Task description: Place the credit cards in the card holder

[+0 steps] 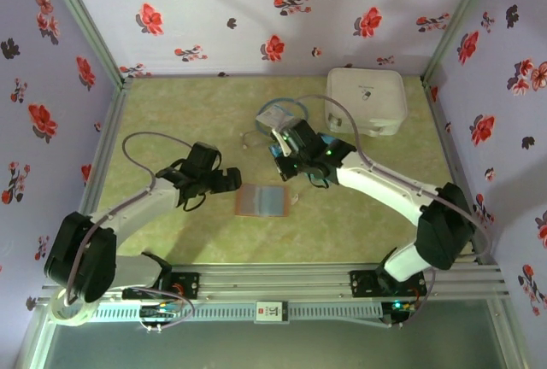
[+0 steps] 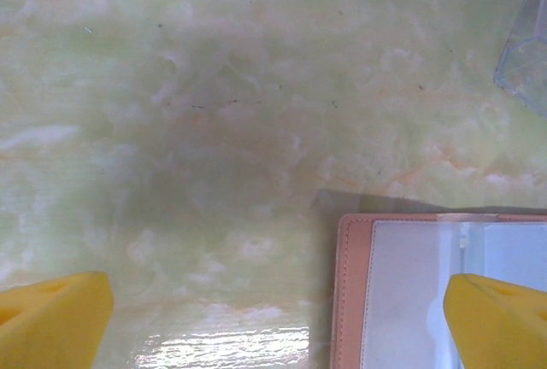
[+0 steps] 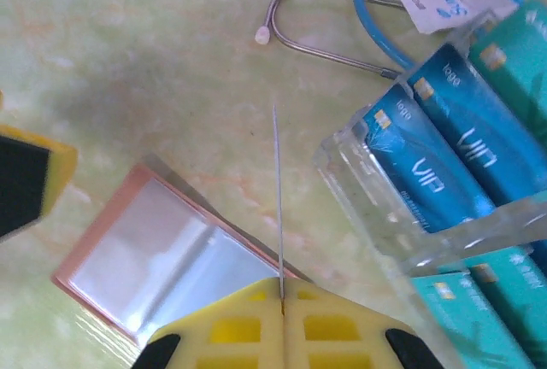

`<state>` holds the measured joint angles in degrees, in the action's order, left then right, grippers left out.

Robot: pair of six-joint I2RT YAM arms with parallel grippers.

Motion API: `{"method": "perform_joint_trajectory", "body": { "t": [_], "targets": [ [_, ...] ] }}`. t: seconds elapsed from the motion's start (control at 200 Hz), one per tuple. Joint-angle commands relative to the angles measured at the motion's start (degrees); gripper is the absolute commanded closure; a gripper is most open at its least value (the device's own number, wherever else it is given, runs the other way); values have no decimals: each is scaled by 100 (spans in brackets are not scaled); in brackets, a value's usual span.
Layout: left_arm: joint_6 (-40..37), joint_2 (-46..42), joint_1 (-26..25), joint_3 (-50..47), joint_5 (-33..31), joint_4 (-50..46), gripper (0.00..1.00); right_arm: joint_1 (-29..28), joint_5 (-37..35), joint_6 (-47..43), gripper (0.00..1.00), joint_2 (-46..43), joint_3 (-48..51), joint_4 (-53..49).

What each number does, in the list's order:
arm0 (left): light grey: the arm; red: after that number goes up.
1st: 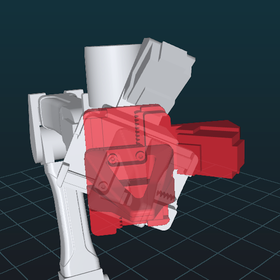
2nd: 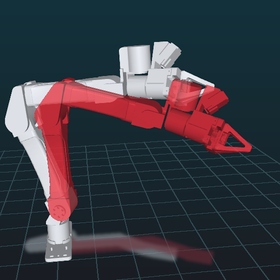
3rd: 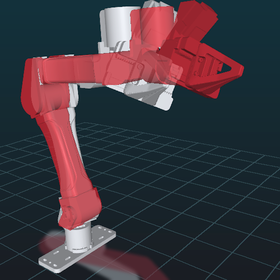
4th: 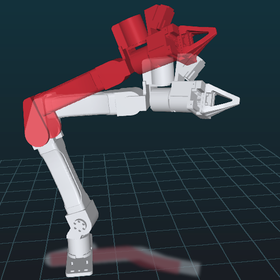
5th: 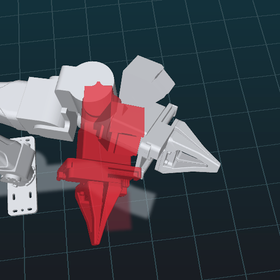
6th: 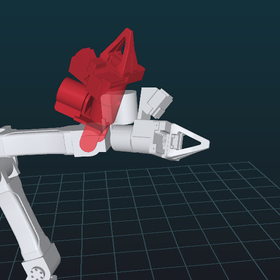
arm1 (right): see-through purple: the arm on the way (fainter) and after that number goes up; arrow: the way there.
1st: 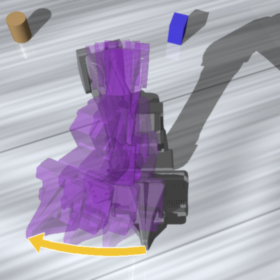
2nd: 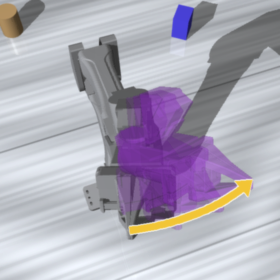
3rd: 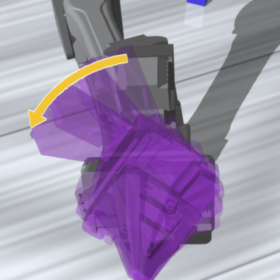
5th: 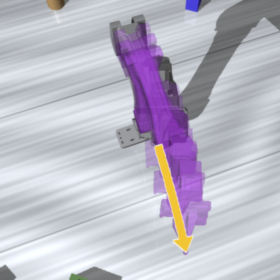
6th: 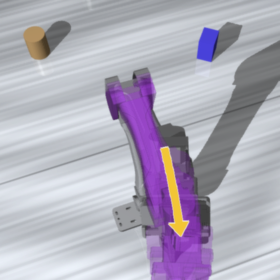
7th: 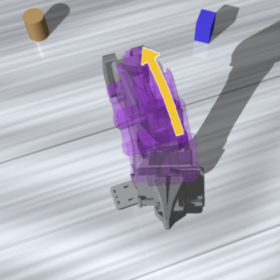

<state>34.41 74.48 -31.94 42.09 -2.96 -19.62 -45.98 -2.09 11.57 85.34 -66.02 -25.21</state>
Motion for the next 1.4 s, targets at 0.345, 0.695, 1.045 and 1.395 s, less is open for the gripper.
{"method": "perform_joint_trajectory", "body": {
  "t": [0.345,0.695,1.045,1.395],
  "targets": [
    [-217,279,-688,221,-943,-474,0,609,1564,3321,100,-932,2746,3960],
    [-174,431,-1047,133,-1364,-176,0,461,1753,3856,100,-489,3359,5078],
    [-141,660,-1370,64,-1648,-57,0,229,1594,3694,100,-194,3525,5174],
    [-207,840,-1376,-18,-1814,33,0,70,1909,3795,100,241,3561,5626]
  ]
}}
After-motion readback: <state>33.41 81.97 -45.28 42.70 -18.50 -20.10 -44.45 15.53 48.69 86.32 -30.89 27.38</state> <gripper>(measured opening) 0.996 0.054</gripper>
